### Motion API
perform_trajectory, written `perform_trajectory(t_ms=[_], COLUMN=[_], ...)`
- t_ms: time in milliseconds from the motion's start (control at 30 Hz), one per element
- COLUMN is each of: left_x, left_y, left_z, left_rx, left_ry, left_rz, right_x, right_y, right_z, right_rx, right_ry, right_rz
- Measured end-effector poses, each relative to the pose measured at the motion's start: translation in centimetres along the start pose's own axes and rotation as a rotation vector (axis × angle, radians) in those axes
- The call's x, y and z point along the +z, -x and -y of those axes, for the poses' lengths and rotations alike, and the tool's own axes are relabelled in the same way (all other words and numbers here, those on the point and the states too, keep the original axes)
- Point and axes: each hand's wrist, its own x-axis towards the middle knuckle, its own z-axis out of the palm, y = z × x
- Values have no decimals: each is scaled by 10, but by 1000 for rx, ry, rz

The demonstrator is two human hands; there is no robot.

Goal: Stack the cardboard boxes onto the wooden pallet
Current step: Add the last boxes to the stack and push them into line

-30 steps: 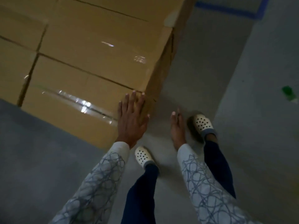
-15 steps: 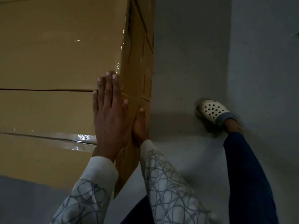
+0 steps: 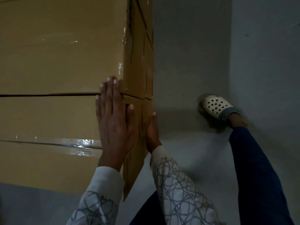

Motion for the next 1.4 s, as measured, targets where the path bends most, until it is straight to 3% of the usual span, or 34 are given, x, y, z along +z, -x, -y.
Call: perform_trajectory(t_ms=[333, 500, 700, 933, 1033, 1200, 1400], left_x=[8, 8, 7, 12, 14, 17, 16], left_y=[-36, -40, -75, -108, -106, -108, -123], left_z=[4, -2, -11, -14, -19, -21, -31], left_rx=[-3, -52, -43, -86, -137, -167, -237], left_ry=[-119, -192, -237, -237, -244, -271, -246], left_rz=[-9, -10, 23, 68, 61, 57, 43], right_x=[13, 32, 23, 42, 55, 83, 60], right_y=[-21, -83, -63, -49, -48, -55, -79], right_z=[84, 37, 96, 153, 160, 149, 146], right_rx=[-197, -100, -142, -93, -48, -68, -80], right_ry=[47, 233, 198, 154, 155, 235, 338], right_rz=[-116, 196, 72, 197, 233, 136, 189])
